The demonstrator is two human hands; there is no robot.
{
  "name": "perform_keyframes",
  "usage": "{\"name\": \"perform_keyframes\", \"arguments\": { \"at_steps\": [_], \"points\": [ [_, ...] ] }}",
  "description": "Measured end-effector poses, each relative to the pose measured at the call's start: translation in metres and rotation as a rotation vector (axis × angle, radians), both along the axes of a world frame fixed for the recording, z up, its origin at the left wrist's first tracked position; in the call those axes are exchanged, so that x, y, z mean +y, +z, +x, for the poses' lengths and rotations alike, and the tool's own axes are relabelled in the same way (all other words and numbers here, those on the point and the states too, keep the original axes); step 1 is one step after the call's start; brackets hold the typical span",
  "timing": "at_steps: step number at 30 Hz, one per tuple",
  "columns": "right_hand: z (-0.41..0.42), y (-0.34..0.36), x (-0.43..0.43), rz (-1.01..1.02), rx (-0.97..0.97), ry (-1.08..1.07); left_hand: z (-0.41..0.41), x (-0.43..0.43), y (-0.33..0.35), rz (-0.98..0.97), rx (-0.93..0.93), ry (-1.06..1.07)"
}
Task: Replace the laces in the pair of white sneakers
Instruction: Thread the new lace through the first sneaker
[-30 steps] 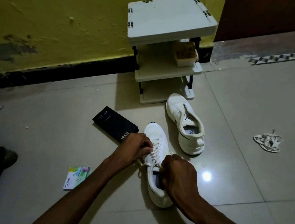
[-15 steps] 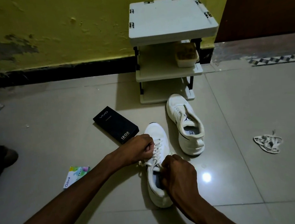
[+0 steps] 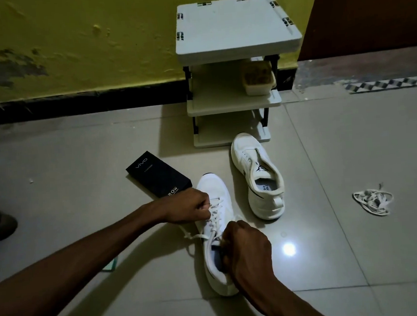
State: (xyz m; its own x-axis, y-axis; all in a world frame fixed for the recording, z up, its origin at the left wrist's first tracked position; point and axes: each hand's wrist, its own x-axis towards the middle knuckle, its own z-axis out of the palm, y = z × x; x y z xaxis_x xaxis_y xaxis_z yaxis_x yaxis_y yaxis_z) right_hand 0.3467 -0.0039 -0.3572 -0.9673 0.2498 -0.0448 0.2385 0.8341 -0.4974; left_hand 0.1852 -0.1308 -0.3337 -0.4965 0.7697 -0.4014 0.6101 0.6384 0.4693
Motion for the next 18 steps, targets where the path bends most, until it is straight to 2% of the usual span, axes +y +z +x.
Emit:
{"name": "perform_keyframes", "arguments": {
  "at_steps": [3,8,18],
  "points": [
    [-0.001,0.004,0.002,-0.008,0.018,0.009,0.002,0.002,0.001,-0.029,0.053,-0.023],
    [-0.001,-0.001,0.010,-0.078,0.069,0.082,0.005,0.000,-0.001,0.067,0.183,0.032],
    [0.000,0.005,0.006,-0.112,0.042,0.020,0.013,-0.013,-0.019,0.259,0.208,0.245]
  ]
}}
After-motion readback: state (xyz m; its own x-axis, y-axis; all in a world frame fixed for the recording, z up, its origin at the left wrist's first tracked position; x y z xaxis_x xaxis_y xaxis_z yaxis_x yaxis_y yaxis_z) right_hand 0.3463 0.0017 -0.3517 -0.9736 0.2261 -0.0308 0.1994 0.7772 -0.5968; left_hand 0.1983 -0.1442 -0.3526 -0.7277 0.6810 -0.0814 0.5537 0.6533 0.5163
